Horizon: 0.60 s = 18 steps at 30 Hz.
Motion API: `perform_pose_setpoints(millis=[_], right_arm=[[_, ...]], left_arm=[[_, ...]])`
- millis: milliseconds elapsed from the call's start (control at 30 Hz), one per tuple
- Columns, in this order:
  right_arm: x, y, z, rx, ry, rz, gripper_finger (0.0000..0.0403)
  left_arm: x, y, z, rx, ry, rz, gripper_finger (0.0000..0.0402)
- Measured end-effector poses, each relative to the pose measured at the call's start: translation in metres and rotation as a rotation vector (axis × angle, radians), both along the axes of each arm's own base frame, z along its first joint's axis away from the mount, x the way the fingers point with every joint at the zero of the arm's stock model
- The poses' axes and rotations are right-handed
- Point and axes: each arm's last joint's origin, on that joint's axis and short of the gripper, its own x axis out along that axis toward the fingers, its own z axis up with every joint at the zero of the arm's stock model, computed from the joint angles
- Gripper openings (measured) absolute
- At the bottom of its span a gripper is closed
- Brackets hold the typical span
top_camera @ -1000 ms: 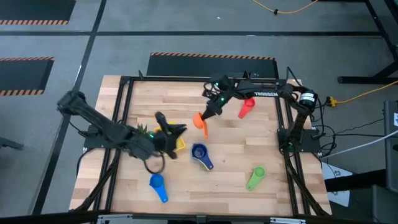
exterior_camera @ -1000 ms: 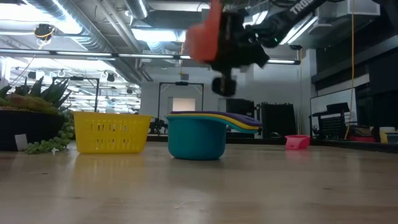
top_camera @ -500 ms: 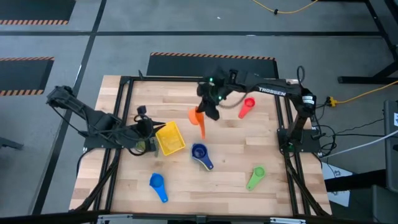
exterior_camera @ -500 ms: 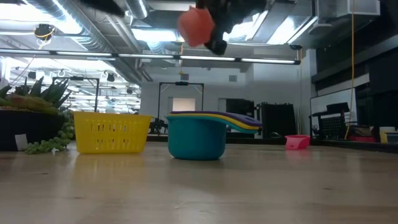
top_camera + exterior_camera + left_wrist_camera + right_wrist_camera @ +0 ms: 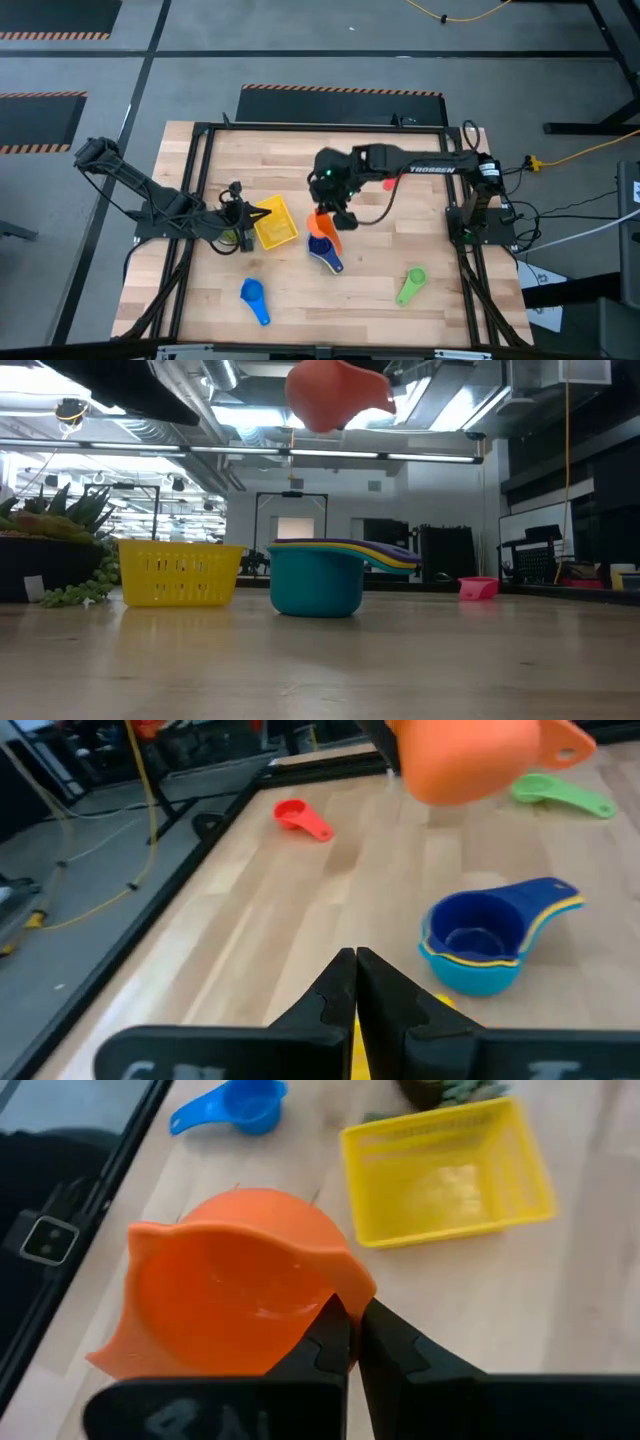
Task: Nest measuring cups in basket
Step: Stack the orange measuring cup on top of the dark blue measuring cup
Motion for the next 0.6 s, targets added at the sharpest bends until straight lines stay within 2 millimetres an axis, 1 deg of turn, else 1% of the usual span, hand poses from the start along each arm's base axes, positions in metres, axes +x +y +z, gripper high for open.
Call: perform_pose_setpoints(millis=[100, 200, 400, 600], right_arm=[[0.006, 0.010, -0.012, 0.001, 0.031, 0.025, 0.0014], [0.013, 0.015, -0.026, 0.002, 0.068, 0.036, 0.0014], [0.024, 0.015, -0.055, 0.008, 0.156, 0.029, 0.0014], [0.030, 0.013, -0.075, 0.011, 0.214, 0.025, 0.0014]], left_arm=[[0.001, -0.001, 0.002, -0.013, -0.020, -0.004, 0.0001], [0.002, -0.001, 0.003, -0.020, -0.035, -0.005, 0.0003], [0.002, -0.002, 0.003, -0.033, -0.029, -0.032, 0.0010], [0.002, -0.002, 0.003, -0.039, -0.025, -0.048, 0.0010]])
